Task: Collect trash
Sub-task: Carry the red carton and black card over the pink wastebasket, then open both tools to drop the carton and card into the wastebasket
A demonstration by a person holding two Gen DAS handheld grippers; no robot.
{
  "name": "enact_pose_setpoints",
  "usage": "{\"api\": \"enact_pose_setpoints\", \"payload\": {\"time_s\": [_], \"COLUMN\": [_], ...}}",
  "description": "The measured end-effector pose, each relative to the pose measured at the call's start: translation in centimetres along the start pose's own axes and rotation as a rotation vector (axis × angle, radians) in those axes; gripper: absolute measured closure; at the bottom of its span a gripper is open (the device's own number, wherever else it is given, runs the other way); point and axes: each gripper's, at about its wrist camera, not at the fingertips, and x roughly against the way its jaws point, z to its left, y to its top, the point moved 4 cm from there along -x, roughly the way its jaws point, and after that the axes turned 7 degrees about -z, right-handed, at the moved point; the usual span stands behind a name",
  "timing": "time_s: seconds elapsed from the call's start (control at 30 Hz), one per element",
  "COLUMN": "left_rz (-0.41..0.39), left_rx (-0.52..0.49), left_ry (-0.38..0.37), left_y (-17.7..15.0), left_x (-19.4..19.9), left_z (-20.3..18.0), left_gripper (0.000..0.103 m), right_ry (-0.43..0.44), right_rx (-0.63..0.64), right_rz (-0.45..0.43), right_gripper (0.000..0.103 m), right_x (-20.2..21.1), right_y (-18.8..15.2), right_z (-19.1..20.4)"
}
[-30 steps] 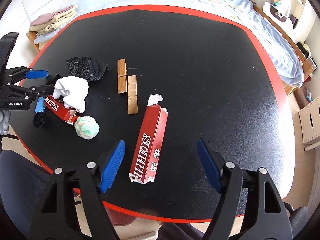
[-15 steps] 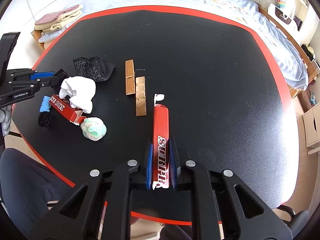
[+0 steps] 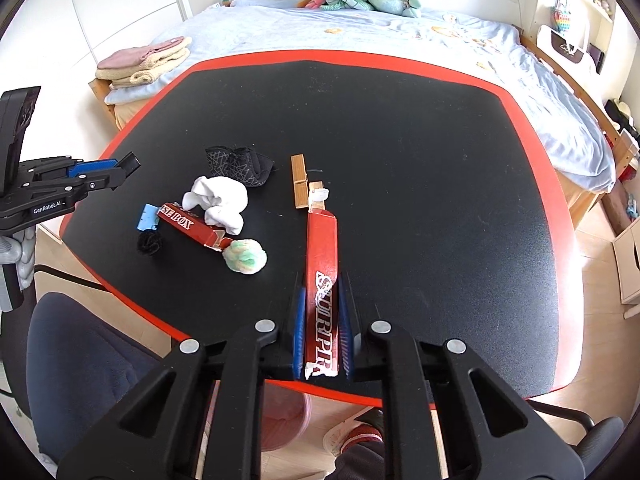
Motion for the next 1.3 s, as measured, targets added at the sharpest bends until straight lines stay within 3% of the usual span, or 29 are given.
{"api": "enact_pose_setpoints", "payload": {"time_s": [0.23, 0.5, 0.97, 1.3], "left_rz": [-0.041, -0.045, 0.029, 0.046], "left_rx": [-0.002, -0.011, -0.002, 0.003], "left_ry": [-0.033, -0.088, -0.176, -0.193], "left_y": [-1.7, -4.5, -10.6, -11.7], "left_x": [4.2, 6.2, 6.2, 6.1], "left_z": [-2.9, -5.9, -10.2, -10.5], "left_gripper": [0.078, 0.078, 0.078, 0.078], "right_ry": [0.035, 0.090, 0.159, 0.191], "right_rx": [0.048, 0.076, 0.089, 0.094], "right_rz": [-0.041, -0.042, 0.061, 0.079], "right_gripper": [0.089, 0.089, 0.089, 0.089], "right_x": [4.0, 6.8, 6.3, 5.9], "right_y": [-1.1, -4.5, -10.7, -11.4], "right_z": [2.2, 4.4, 7.5, 8.1]}}
